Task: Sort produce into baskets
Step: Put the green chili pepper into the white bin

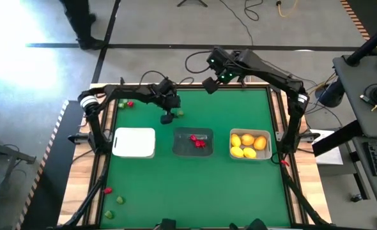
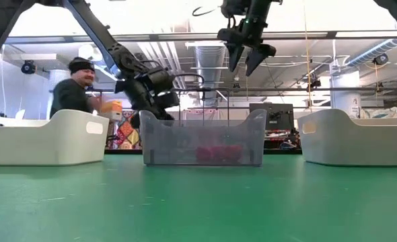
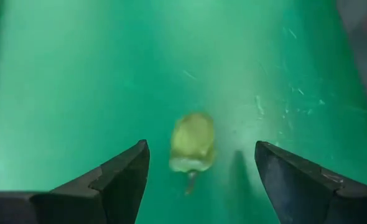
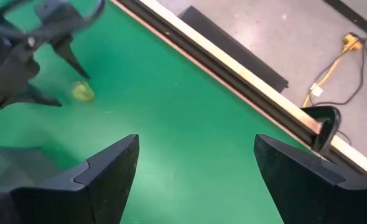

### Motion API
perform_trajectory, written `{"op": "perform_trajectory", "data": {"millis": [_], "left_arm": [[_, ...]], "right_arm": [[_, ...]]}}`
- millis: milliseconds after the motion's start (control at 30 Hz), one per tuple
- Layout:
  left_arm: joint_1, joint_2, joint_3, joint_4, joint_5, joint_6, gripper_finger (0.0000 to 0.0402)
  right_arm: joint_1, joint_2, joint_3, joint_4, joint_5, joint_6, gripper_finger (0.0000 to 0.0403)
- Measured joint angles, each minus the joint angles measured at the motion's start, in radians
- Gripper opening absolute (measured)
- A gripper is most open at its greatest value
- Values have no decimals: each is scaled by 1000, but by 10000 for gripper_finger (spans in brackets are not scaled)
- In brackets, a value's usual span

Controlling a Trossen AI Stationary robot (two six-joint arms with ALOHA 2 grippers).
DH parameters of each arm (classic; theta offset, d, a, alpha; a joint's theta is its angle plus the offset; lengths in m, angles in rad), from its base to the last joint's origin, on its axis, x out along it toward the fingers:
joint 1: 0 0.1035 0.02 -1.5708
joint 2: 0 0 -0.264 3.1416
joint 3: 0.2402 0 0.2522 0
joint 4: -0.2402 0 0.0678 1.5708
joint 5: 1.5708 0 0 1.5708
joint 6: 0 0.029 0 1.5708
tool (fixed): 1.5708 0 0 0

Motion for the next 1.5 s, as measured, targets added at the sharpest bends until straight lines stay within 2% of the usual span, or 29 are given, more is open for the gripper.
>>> {"op": "perform_trajectory", "data": {"millis": [267,533,800,1000,1200,1333,1500], "left_arm": [[-11,50,7,18,0,-4,256],[-25,55,8,34,-40,36,197],[-54,55,7,38,-85,15,129],[-66,24,24,-33,-170,-147,81],[-68,-55,95,-233,-171,-315,73],[-73,-169,109,-401,-169,-420,72],[-107,-377,104,-565,-169,-624,71]], "right_arm": [[0,0,-71,6,4,52,311],[6,0,-134,9,3,53,295],[14,-1,-102,7,4,7,284],[13,-12,-63,49,6,-125,282],[-5,-14,-39,145,5,-304,290],[-24,-15,-21,236,6,-361,289],[-35,-15,-21,290,2,-450,282]]}}
